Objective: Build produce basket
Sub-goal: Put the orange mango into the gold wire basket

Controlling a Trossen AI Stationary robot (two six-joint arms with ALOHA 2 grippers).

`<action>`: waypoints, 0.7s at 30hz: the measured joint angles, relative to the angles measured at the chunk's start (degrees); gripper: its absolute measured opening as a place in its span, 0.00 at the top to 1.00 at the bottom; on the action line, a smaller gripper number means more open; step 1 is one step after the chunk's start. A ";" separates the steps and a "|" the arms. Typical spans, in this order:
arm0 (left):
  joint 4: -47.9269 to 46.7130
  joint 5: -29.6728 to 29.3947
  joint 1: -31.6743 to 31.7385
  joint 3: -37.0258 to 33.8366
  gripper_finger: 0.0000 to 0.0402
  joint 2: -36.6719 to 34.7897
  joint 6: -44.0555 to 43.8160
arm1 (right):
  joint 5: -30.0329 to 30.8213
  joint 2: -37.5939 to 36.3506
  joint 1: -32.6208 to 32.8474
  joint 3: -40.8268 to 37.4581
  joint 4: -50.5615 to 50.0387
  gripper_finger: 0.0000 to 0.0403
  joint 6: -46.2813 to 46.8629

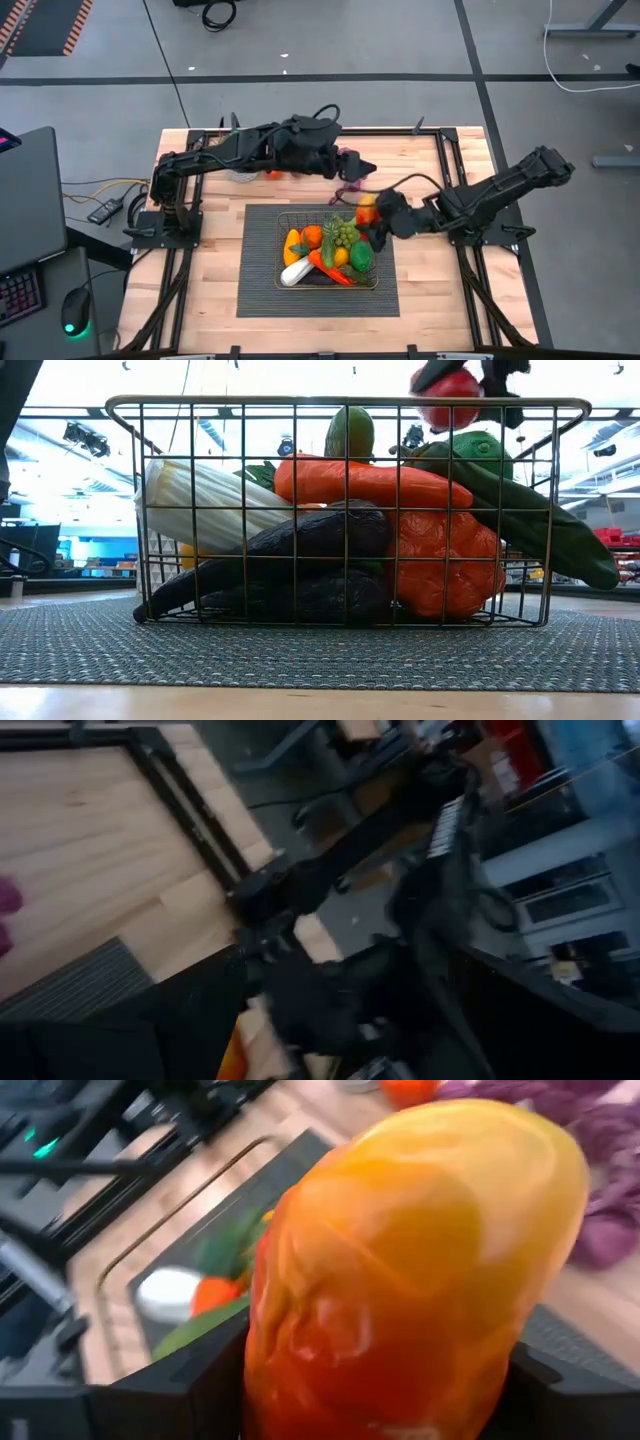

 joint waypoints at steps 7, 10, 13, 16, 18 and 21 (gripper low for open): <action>-1.23 0.13 0.18 0.00 0.12 0.00 0.31 | -5.14 0.15 -5.09 -1.66 0.32 0.25 -5.38; -1.23 0.11 0.20 0.00 0.12 0.02 1.31 | -7.38 0.83 -5.78 -2.08 0.46 0.24 -7.35; -1.24 0.13 0.16 0.00 0.12 0.02 1.67 | -7.16 2.19 -5.56 -2.65 2.01 0.24 -10.41; -1.29 0.13 0.02 0.00 0.12 0.02 1.82 | -7.60 4.28 -5.52 -2.92 4.72 0.24 -13.99; -1.59 0.13 -0.21 0.00 0.12 0.02 1.82 | -8.30 5.51 -5.54 -2.92 6.65 0.23 -14.67; -1.66 0.13 -0.50 0.00 0.12 0.02 2.61 | -8.64 6.89 -5.52 -2.92 8.68 0.20 -14.57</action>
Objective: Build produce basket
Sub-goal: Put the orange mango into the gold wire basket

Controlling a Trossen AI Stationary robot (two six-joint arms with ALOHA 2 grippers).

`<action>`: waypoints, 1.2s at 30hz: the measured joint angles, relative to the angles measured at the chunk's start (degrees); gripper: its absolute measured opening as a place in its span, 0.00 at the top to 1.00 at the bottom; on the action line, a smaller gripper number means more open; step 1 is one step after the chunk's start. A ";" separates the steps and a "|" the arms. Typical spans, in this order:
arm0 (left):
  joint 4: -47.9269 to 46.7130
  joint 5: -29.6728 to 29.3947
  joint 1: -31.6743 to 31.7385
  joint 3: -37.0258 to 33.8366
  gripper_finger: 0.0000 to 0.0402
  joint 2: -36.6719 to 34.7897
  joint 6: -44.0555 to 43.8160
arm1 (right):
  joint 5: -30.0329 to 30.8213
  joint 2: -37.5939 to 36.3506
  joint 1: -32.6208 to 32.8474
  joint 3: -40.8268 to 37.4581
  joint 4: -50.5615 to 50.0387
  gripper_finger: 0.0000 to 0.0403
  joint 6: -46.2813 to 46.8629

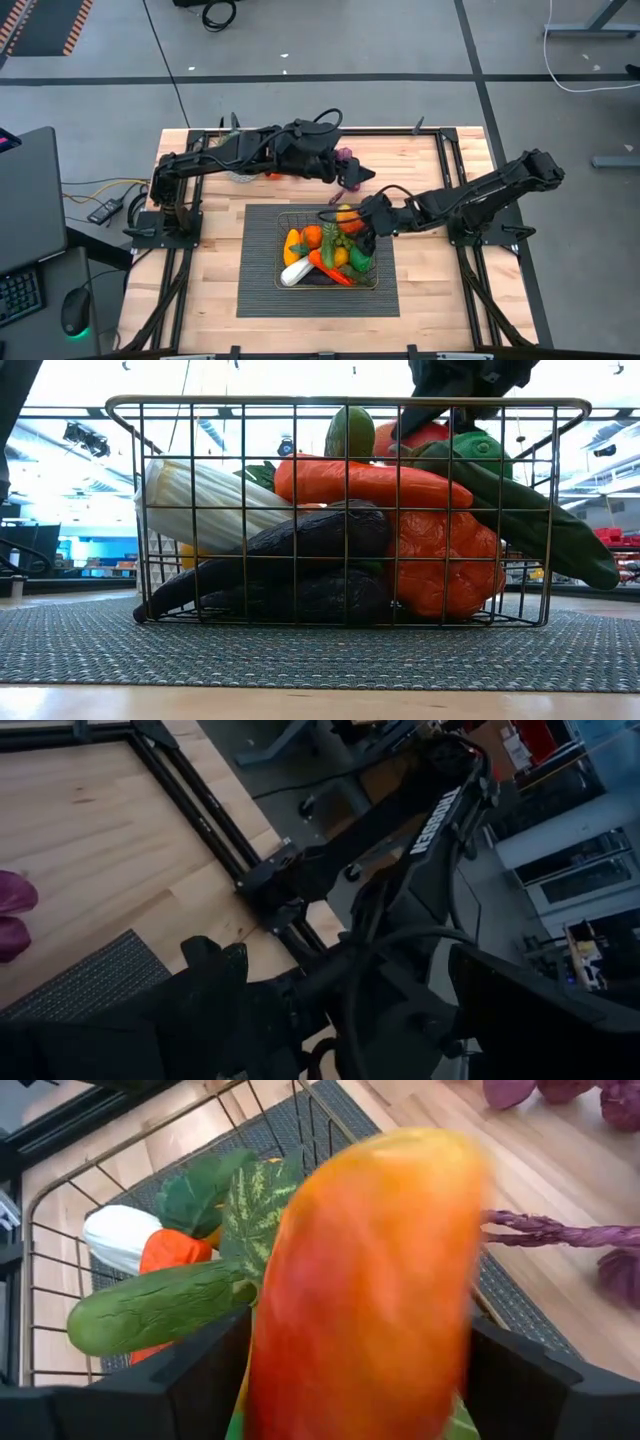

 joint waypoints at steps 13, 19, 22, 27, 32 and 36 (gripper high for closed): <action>-3.32 0.02 -0.52 0.00 0.12 0.02 0.71 | -0.48 -0.35 -0.09 -0.04 -5.03 0.07 -3.70; -4.01 0.04 -0.79 0.00 0.12 0.02 1.28 | -2.03 -1.37 -0.09 -0.02 -7.11 0.07 -5.25; -4.29 0.04 -0.76 0.00 0.12 0.02 1.34 | -2.02 -2.09 -0.09 0.00 -8.99 0.07 -6.59; -4.76 0.02 -0.76 0.00 0.12 0.02 1.57 | -2.03 -4.04 -0.09 0.00 -11.93 0.07 -7.69; -5.18 0.04 -0.76 0.00 0.12 0.02 1.56 | -1.49 -6.51 -0.09 0.00 -12.45 0.07 -7.88; -5.16 0.03 -0.74 0.00 0.12 0.02 1.56 | -0.69 -8.17 -0.13 0.00 -12.73 0.07 -7.89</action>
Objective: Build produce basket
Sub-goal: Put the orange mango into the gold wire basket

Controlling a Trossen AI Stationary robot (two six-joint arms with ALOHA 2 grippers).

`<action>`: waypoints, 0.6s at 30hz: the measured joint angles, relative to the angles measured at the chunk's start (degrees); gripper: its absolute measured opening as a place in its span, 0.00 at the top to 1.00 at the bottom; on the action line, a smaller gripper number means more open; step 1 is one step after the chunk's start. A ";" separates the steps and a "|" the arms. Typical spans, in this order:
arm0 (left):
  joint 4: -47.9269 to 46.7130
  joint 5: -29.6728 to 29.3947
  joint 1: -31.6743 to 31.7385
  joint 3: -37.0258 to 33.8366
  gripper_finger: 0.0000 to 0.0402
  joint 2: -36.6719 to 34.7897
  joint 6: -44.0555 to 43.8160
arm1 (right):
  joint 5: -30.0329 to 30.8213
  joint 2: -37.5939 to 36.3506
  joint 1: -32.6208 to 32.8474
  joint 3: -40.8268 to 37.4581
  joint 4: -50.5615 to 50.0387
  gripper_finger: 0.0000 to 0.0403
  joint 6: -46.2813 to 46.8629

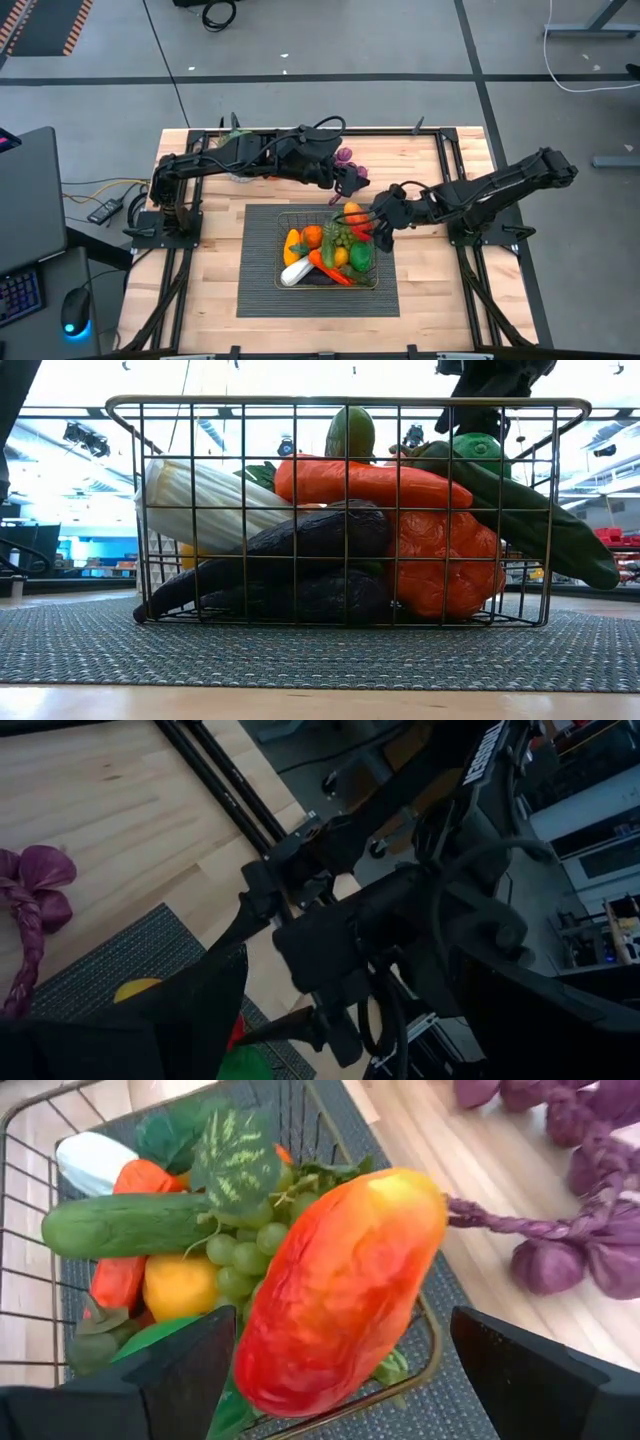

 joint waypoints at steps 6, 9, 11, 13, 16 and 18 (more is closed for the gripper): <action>0.02 -0.01 -0.24 0.00 0.12 0.00 0.03 | 6.38 -1.06 -0.12 0.02 -1.88 0.07 0.00; 0.02 0.01 -0.26 0.00 0.12 0.00 0.00 | 10.37 0.05 -0.39 0.02 -2.39 0.07 0.00; 0.04 -0.01 -0.37 0.00 0.12 0.00 -0.02 | 10.39 0.93 -0.89 0.02 -2.21 0.07 0.09; 0.05 0.01 -0.42 0.00 0.12 0.00 0.00 | 9.01 1.63 -1.27 0.02 -1.98 0.07 0.26; 0.04 -0.01 -0.74 0.00 0.12 0.00 -0.01 | 7.17 2.95 -1.30 0.09 -2.01 0.07 0.25; 0.04 -0.01 -0.83 0.00 0.12 0.00 -0.02 | 6.28 3.64 -1.25 0.10 -2.05 0.07 0.21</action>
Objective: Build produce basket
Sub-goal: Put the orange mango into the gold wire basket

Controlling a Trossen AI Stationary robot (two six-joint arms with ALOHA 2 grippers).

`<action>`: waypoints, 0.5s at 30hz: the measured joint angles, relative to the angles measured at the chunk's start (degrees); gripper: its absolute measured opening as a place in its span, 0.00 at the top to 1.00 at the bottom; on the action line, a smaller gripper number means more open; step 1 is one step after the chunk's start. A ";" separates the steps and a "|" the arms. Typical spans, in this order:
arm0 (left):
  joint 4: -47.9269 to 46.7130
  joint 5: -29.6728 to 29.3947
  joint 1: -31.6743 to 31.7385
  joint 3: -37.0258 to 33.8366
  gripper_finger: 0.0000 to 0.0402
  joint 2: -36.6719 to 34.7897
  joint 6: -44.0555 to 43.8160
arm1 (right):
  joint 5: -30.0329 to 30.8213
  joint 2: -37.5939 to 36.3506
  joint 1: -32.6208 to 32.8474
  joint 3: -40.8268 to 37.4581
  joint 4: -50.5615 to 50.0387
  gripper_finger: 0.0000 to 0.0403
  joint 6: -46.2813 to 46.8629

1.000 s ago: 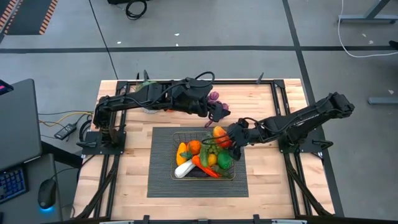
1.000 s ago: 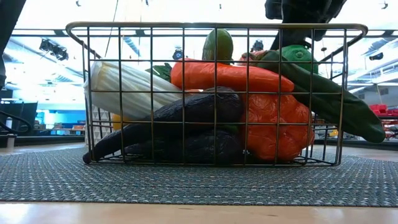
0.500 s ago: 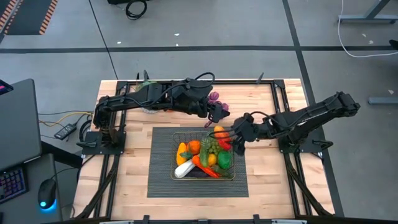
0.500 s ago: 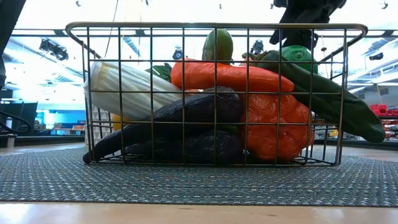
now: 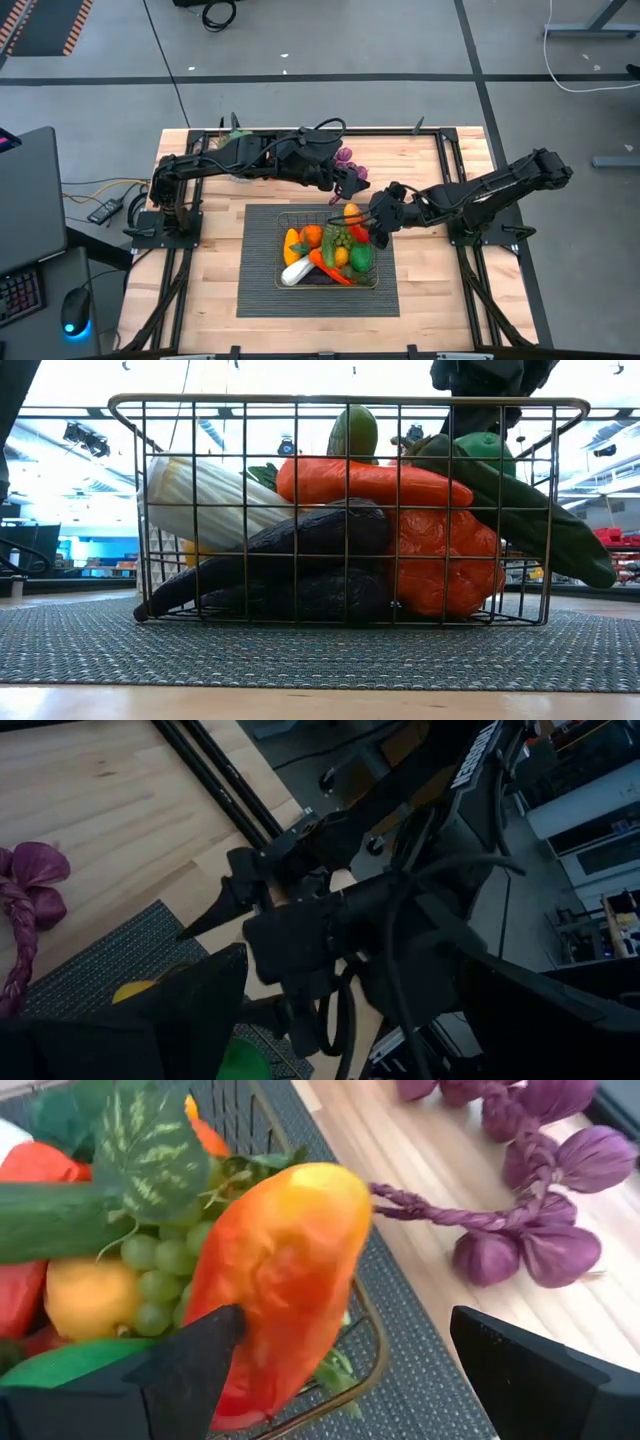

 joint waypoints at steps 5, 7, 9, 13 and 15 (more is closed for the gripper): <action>0.00 0.02 -0.24 0.00 0.12 0.00 0.04 | -1.00 1.34 0.15 0.01 -0.17 0.07 0.06; 0.00 0.01 -0.22 0.00 0.12 0.00 0.02 | -1.08 1.89 0.17 0.01 -0.31 0.07 0.03; -0.04 0.00 -0.20 0.00 0.12 0.00 0.04 | -1.84 2.43 0.22 0.01 -0.46 0.07 0.11; -0.34 0.00 -0.20 0.00 0.12 0.00 0.04 | -3.05 3.06 0.22 0.00 -0.64 0.07 1.57; -0.60 0.00 -0.20 0.00 0.12 0.00 0.04 | -3.34 2.86 0.32 -0.04 -0.69 0.07 3.36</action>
